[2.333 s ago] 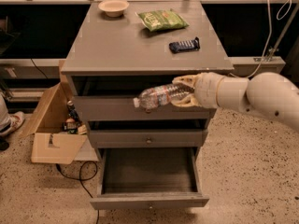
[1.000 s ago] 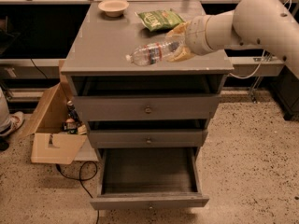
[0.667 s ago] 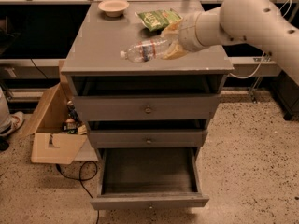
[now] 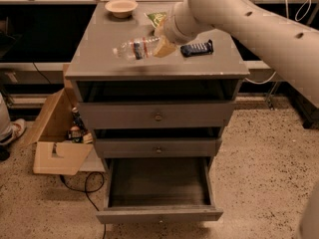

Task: Pick water bottle from bottom drawer and place on counter

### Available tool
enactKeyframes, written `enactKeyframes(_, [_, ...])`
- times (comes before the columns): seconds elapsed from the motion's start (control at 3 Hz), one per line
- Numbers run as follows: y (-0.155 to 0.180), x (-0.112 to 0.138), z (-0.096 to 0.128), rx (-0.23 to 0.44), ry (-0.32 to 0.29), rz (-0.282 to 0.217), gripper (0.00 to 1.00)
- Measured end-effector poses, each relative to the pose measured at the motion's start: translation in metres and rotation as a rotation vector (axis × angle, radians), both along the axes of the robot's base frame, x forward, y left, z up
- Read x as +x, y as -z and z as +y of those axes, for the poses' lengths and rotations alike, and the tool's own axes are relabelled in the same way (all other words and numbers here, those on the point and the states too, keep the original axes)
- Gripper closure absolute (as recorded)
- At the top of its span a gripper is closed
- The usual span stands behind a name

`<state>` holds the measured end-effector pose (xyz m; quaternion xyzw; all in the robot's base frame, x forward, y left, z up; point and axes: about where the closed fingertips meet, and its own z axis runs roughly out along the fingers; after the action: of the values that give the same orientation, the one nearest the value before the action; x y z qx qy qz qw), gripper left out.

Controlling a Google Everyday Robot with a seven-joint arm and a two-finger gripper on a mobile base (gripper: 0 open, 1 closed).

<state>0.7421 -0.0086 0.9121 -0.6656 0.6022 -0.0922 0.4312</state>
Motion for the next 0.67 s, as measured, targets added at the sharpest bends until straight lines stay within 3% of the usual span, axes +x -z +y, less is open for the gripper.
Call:
enactKeyframes(0.33, [0.004, 0.024, 0.019, 0.081, 0.067, 0.057, 1.00])
enactKeyframes(0.67, [0.007, 0.047, 0.036, 0.142, 0.089, 0.088, 1.00])
